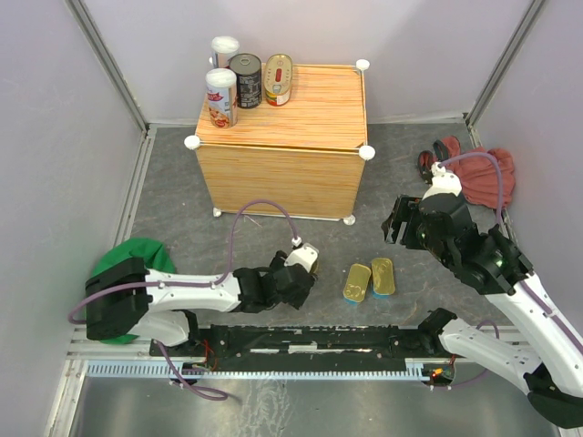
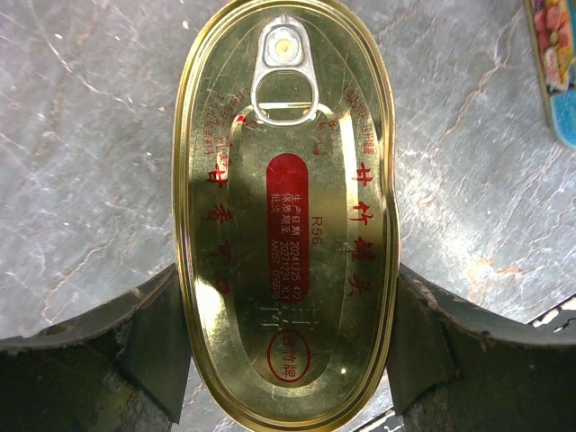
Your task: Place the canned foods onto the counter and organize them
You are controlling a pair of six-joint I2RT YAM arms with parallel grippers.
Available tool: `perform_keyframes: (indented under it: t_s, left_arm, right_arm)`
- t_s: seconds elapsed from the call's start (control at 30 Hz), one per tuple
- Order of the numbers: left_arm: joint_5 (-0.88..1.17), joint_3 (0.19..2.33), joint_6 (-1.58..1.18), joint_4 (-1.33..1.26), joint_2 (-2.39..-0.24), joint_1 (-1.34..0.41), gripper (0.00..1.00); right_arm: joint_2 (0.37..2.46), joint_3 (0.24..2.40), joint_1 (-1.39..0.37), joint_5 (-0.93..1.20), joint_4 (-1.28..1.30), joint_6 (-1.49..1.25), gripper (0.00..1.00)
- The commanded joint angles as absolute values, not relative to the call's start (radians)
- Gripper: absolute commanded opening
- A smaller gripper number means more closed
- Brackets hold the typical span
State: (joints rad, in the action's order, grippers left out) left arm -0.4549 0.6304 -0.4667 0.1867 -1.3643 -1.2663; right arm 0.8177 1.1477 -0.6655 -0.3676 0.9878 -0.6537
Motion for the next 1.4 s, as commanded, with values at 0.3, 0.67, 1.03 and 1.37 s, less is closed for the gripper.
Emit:
perform_keyframes:
  t_s: [0.3, 0.67, 1.03, 1.37]
  left_arm:
    - [-0.619, 0.880, -0.542, 0.353, -1.236, -1.265, 0.03]
    - [-0.767, 1.215, -0.563, 0.637, -1.173, -1.266, 0.03]
    - [-0.800, 1.666, -0.448, 0.872, -1.326, -1.221, 0.03]
    - [-0.642, 1.974, -0.351, 1.021, -1.478, -0.979, 0.03]
  right_arm:
    - [0.785, 1.190, -0.662, -0.387, 0.969, -0.651, 0.79]
    - [0.797, 1.225, -0.663, -0.386, 0.969, -0.632, 0.79]
    - [0.823, 1.264, -0.663, -0.362, 0.947, -0.620, 0.79]
    - [0.822, 1.284, -0.662, -0.346, 0.934, -0.621, 0.79]
